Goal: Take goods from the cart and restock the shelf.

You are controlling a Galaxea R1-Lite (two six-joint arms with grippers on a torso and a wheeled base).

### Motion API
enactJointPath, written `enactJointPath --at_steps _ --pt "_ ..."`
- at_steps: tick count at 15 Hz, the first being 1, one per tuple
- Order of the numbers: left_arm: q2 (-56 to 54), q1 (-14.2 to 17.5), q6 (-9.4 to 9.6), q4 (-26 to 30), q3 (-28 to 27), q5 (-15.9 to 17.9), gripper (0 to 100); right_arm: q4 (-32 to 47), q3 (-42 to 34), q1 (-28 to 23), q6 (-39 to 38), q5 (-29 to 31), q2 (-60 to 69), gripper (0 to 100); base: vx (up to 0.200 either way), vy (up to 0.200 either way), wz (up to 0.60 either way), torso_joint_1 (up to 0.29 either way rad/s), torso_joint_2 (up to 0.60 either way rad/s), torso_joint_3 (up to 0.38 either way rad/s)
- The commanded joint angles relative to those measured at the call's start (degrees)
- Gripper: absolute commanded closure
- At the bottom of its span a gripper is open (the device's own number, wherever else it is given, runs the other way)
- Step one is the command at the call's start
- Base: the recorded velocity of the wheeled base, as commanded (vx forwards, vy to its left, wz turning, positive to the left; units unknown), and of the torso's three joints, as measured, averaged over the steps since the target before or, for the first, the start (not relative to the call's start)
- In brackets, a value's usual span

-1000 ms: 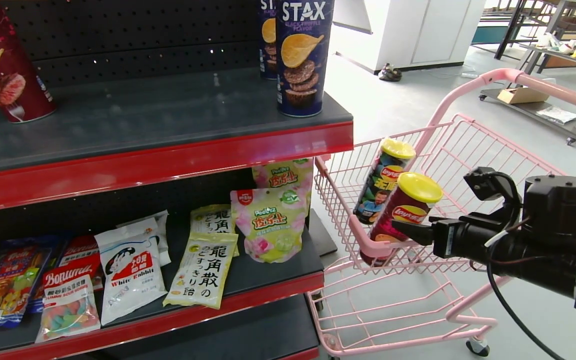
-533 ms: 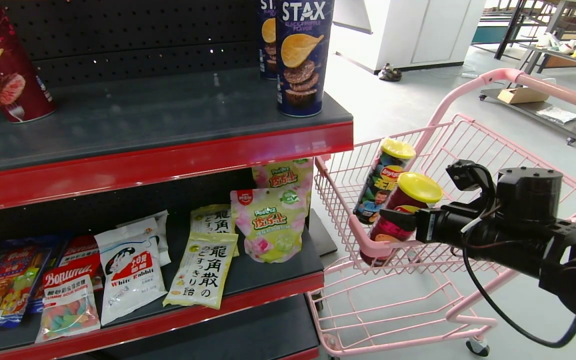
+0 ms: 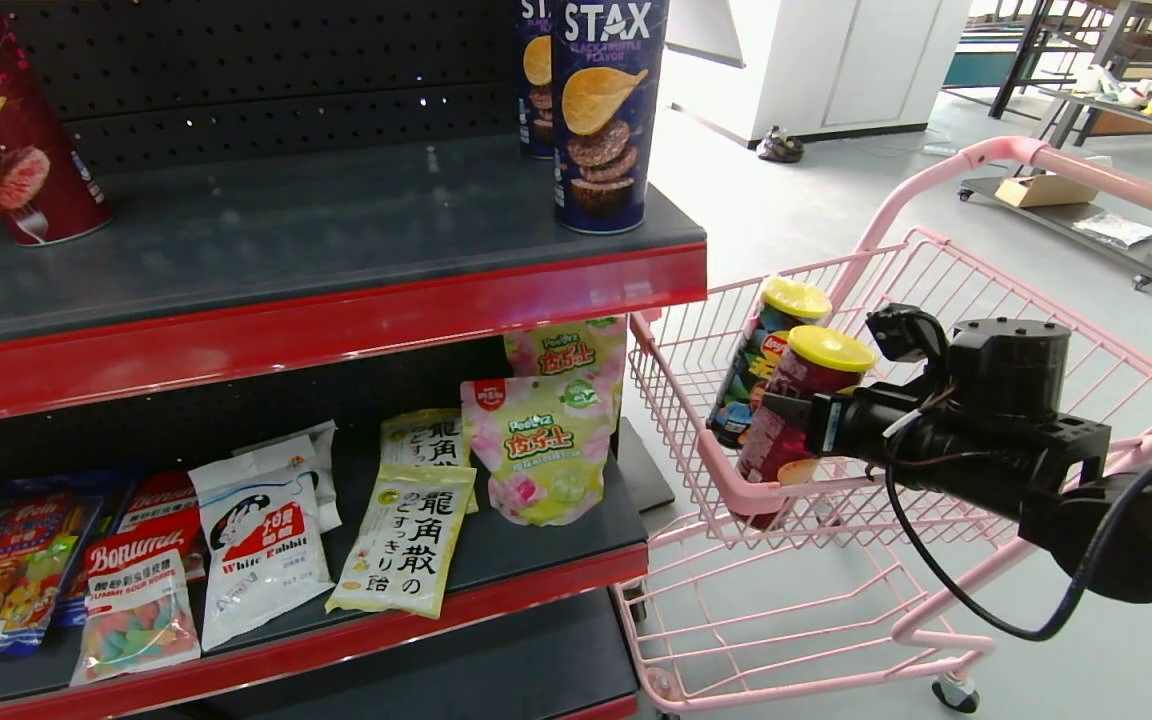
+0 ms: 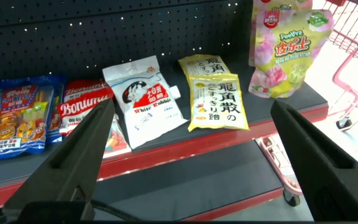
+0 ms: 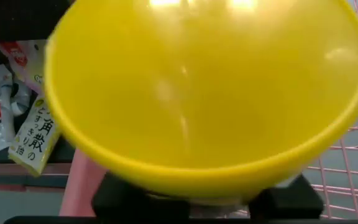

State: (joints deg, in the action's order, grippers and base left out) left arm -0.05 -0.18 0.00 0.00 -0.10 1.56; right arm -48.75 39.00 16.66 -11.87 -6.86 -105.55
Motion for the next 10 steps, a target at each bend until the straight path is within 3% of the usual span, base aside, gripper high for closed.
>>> enactJointPath --at_steps 1,4,10 --pt "0.0 0.0 0.00 0.0 0.0 0.0 0 0.0 -0.6 0.1 -0.3 0.0 -0.2 100 0.000 0.000 0.00 0.000 0.00 0.000" --pt "0.0 0.0 0.00 0.0 0.0 0.0 0 0.0 -2.3 0.0 0.0 0.2 2.2 100 0.000 0.000 0.00 0.000 0.00 0.000" --pt "0.0 0.0 0.00 0.0 0.0 0.0 0 0.7 -9.9 1.3 5.8 0.4 22.2 100 0.000 0.000 0.00 0.000 0.00 0.000"
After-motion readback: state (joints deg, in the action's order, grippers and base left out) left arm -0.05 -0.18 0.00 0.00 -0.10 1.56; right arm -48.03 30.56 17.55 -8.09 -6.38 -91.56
